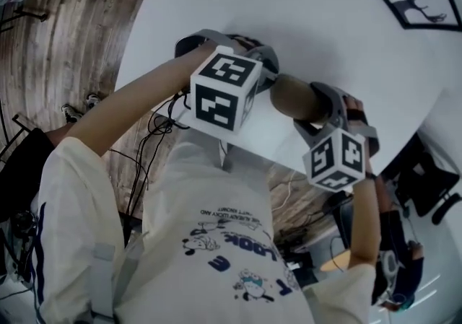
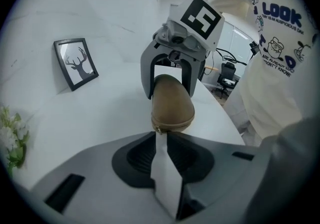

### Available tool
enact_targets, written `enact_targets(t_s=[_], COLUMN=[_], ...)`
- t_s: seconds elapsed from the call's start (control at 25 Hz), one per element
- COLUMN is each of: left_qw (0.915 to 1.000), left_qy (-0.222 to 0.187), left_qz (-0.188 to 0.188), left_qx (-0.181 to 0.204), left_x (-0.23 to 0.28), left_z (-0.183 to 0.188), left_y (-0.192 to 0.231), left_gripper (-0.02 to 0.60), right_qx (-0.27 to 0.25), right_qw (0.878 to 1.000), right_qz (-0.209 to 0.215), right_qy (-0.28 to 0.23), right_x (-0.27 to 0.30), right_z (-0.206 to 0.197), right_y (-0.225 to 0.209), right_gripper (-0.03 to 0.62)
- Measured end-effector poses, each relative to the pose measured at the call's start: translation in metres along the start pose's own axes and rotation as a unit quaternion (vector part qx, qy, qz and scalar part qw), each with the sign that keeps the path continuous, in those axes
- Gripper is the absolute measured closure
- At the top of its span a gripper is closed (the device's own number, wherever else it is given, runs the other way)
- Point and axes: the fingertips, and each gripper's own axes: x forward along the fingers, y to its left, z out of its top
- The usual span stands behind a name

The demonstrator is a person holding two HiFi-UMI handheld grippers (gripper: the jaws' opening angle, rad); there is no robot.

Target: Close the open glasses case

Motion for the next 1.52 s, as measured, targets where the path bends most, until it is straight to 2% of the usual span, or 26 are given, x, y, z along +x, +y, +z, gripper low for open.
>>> enact_targets(t_s=[0.32, 0.36, 0.4, 0.6, 0.8, 0.92, 1.04, 1.12, 1.4, 1.52], left_qw=[0.9999, 0.9999, 0.9999, 0.9997, 0.9978, 0.9942, 0.9865, 0.9835, 0.9894, 0.9896], left_qy=[0.001, 0.0, -0.002, -0.007, 0.01, 0.024, 0.037, 0.039, 0.022, 0.021], left_qz=[-0.009, -0.006, 0.0, 0.009, 0.011, -0.015, -0.044, -0.059, -0.057, -0.052], left_qx=[0.009, 0.009, 0.01, 0.023, 0.064, 0.104, 0.153, 0.166, 0.132, 0.132], left_x=[-0.003, -0.003, -0.004, -0.005, -0.002, -0.001, -0.001, -0.001, -0.009, -0.011], left_z=[-0.004, -0.004, -0.004, -0.003, -0.003, -0.003, -0.004, -0.005, -0.006, -0.006], left_y=[-0.001, 0.001, 0.004, 0.008, 0.007, 0.005, 0.001, -0.001, -0.007, -0.012], left_gripper=[0.514, 0.517, 0.546, 0.551, 0.551, 0.551, 0.558, 0.569, 0.581, 0.581], right_qx=[-0.002, -0.001, -0.001, 0.0, -0.003, -0.01, -0.013, -0.012, 0.009, 0.03], right_qw=[1.0, 1.0, 1.0, 0.999, 0.999, 0.999, 0.998, 0.998, 0.998, 0.997], right_qz=[0.022, 0.024, 0.026, 0.032, 0.041, 0.049, 0.054, 0.057, 0.056, 0.054], right_qy=[-0.013, -0.015, -0.016, -0.018, -0.018, -0.014, -0.012, -0.013, -0.022, -0.037], right_x=[0.002, 0.002, 0.001, 0.001, 0.001, 0.002, 0.002, 0.002, 0.003, 0.003], right_z=[0.005, 0.004, 0.004, 0.006, 0.006, 0.006, 0.007, 0.007, 0.008, 0.009], right_y=[0.002, 0.003, 0.003, 0.003, 0.003, 0.003, 0.003, 0.004, 0.006, 0.005], right_gripper=[0.24, 0.24, 0.24, 0.24, 0.24, 0.24, 0.24, 0.238, 0.24, 0.24])
